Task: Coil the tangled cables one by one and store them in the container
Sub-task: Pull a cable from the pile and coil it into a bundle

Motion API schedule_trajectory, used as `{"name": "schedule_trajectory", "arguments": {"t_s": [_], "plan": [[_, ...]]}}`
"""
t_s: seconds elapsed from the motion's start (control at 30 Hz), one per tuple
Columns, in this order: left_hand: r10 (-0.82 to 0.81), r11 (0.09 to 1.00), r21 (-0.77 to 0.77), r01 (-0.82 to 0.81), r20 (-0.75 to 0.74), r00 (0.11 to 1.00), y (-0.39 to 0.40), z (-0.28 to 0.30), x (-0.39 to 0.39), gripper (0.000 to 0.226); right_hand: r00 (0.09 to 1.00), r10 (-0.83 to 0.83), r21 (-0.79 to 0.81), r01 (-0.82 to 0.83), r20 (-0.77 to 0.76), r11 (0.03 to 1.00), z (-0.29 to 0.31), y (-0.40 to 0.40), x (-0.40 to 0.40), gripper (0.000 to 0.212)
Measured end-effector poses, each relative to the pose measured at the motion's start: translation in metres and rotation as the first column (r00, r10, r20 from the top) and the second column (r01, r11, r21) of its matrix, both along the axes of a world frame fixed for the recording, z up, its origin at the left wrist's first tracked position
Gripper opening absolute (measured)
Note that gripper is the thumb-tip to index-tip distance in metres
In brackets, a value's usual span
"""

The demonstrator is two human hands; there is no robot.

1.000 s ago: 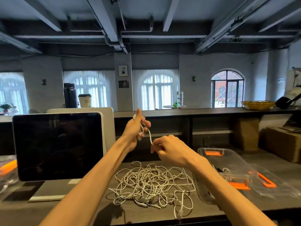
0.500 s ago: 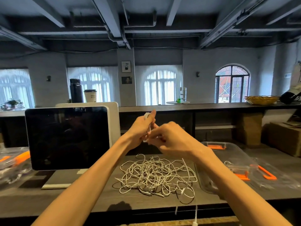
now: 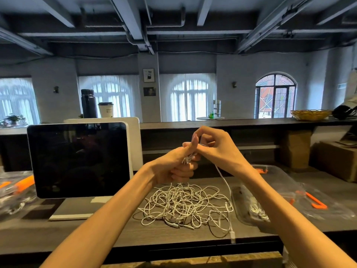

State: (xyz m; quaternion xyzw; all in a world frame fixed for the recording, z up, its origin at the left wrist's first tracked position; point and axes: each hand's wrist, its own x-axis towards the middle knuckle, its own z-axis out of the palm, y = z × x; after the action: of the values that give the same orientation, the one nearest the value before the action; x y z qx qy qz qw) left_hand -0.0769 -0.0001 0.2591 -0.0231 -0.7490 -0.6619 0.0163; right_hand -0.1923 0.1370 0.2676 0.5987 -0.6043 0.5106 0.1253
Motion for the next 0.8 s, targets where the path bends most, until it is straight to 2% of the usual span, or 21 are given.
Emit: {"name": "schedule_trajectory", "arguments": {"t_s": [0.1,0.2,0.37,0.43,0.5,0.57,0.63,0.73,0.8], "plan": [[0.029,0.997,0.067,-0.026,-0.040,0.999,0.003,-0.004,-0.003,0.050,0.990,0.045,0.050,-0.052,0.133,0.997,-0.008,0.000,0.000,0.036],[0.030,0.985,0.174,-0.018,-0.064,0.998,0.001,-0.008,-0.004,0.047,0.928,0.155,0.036,-0.178,0.340,0.983,-0.014,0.004,-0.002,0.031],[0.059,0.949,0.316,-0.023,-0.105,0.993,-0.008,-0.008,-0.011,0.043,0.920,0.117,0.051,-0.146,0.375,0.988,-0.017,0.006,-0.005,0.028],[0.137,0.909,0.408,-0.079,-0.114,0.984,-0.010,-0.009,-0.017,0.044,0.918,0.035,0.053,-0.061,0.395,0.997,-0.020,0.002,-0.005,0.026],[0.274,0.876,0.442,-0.193,-0.126,0.954,-0.013,-0.010,-0.022,0.044,0.943,-0.109,0.073,0.090,0.313,0.993,-0.026,-0.003,-0.007,0.022],[0.386,0.851,0.439,-0.288,-0.150,0.910,-0.014,-0.012,-0.025,0.042,0.968,-0.225,0.095,0.215,0.111,0.972,-0.033,-0.006,-0.006,0.019],[0.459,0.825,0.450,-0.342,-0.180,0.870,-0.013,-0.014,-0.029,0.040,0.961,-0.270,0.107,0.274,-0.050,0.956,-0.040,-0.010,0.000,0.017],[0.513,0.801,0.467,-0.374,-0.215,0.831,-0.007,-0.016,-0.035,0.038,0.938,-0.312,0.088,0.327,-0.153,0.941,-0.043,-0.015,0.010,0.013],[0.476,0.826,0.450,-0.339,-0.235,0.848,-0.002,-0.017,-0.035,0.041,0.918,-0.345,0.082,0.365,-0.194,0.927,-0.042,-0.017,0.014,0.015]]}}
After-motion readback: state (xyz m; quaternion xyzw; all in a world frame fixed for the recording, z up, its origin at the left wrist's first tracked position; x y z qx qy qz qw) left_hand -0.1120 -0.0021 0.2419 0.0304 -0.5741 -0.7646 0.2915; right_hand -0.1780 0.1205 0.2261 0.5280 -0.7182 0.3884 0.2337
